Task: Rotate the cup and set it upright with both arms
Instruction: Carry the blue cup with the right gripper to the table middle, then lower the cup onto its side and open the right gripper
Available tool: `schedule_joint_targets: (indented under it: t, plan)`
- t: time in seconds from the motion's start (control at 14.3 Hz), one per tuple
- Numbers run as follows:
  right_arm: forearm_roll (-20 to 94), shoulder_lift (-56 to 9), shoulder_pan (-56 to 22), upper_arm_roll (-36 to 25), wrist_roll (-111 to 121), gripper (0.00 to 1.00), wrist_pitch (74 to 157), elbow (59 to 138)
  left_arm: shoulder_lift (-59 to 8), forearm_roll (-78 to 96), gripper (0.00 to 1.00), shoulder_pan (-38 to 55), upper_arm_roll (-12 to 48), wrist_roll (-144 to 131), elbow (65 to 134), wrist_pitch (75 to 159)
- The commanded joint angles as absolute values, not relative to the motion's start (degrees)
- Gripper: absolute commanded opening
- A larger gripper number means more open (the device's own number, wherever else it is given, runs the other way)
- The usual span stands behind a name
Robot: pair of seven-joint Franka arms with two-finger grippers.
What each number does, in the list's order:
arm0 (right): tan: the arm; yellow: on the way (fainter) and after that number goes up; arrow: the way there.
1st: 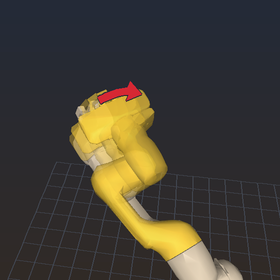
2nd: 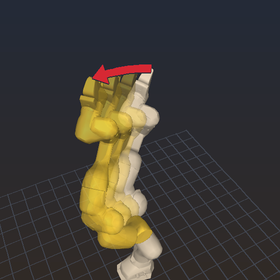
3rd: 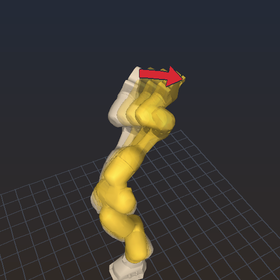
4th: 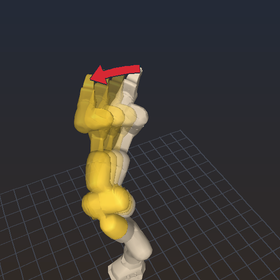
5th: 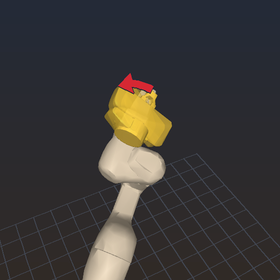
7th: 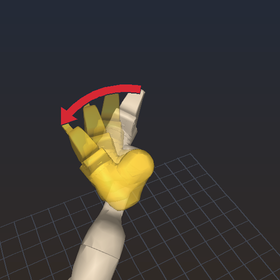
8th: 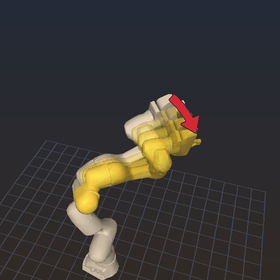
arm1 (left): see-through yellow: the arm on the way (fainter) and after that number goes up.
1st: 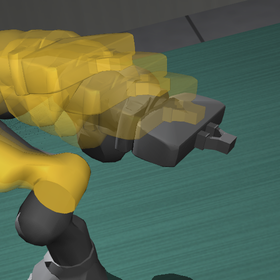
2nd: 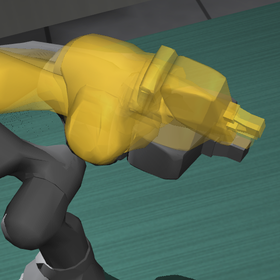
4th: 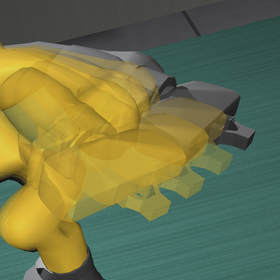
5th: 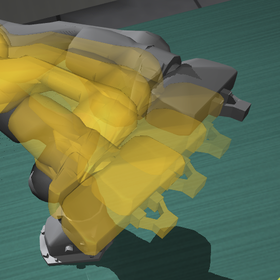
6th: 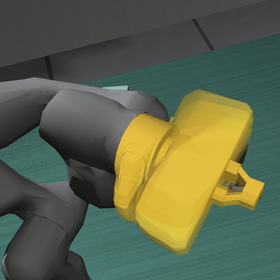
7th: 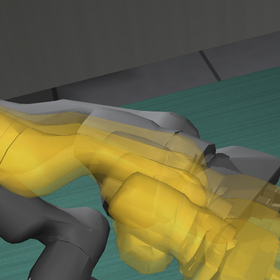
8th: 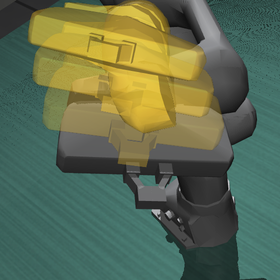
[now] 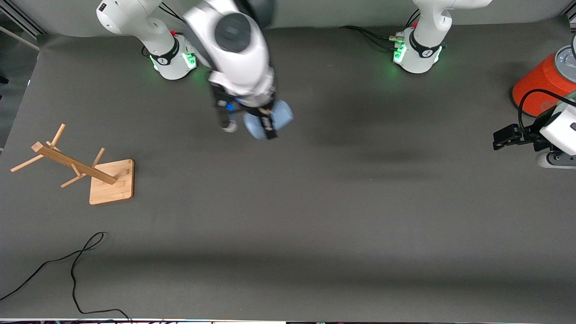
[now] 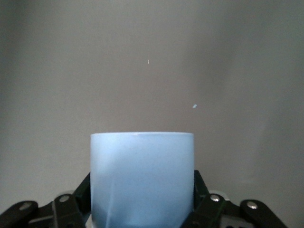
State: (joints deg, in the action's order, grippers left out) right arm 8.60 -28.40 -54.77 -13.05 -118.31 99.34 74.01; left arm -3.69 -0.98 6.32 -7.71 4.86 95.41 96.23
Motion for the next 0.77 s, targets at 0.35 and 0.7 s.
schedule_joint_targets:
  t: [0.35,0.7]
  plan:
    - [4.4,-52.5,-62.6,-14.2,-138.3,0.32,108.6,61.3,-3.8,-1.3,1.00,6.3,-7.7,6.0,94.7,95.1]
    - [2.9,-58.1,-64.3,-14.2,-144.1,0.32,113.3,60.9,-4.1,-1.3,1.00,6.3,-7.7,6.0,94.6,95.1]
